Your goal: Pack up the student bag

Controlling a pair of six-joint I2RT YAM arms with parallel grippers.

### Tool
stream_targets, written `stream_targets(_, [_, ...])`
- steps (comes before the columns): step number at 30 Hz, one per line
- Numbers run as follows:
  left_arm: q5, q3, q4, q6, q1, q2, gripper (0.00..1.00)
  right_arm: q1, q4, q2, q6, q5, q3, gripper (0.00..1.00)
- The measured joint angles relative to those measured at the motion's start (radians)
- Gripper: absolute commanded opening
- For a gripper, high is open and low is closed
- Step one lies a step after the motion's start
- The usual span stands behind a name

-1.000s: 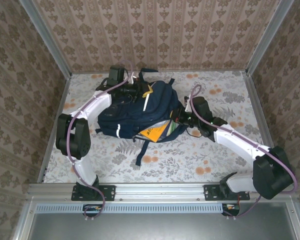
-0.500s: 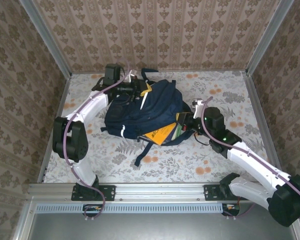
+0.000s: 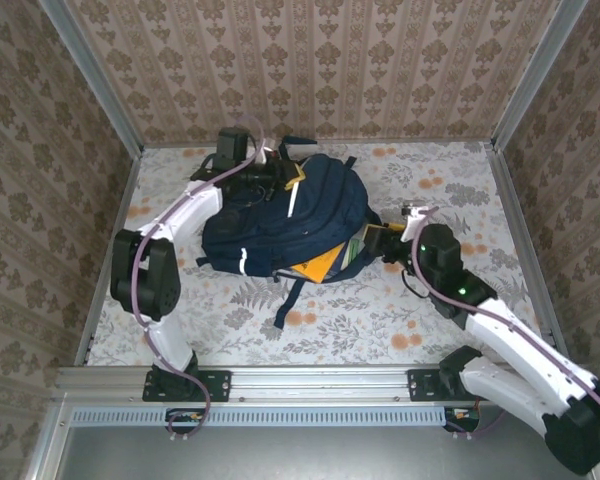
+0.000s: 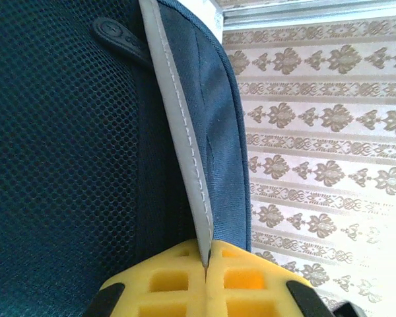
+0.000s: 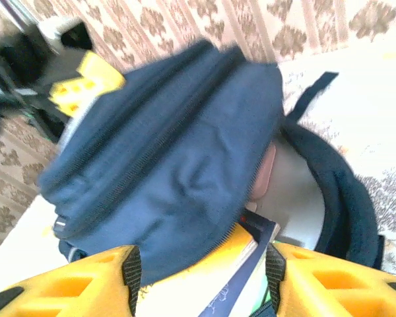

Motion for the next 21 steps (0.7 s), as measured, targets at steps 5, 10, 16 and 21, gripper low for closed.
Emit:
stream_targets(5, [-0.016, 0.066, -0.006, 0.011, -0.059, 0.101, 0.0, 0.115, -0.067, -0.018, -0.002, 0.013, 0.0, 0.52])
stream_targets(10, [-0.019, 0.102, -0.027, 0.027, -0.063, 0.161, 0.0, 0.401, -0.106, 0.238, 0.002, 0.096, 0.032, 0.54])
stream_targets(16, [-0.018, 0.119, -0.022, 0.028, -0.048, 0.183, 0.0, 0.554, -0.137, 0.597, 0.06, 0.179, 0.211, 0.56])
stream_targets(21, [-0.016, 0.121, 0.026, 0.013, -0.022, 0.213, 0.0, 0.589, -0.152, 0.81, 0.145, 0.203, 0.409, 0.5])
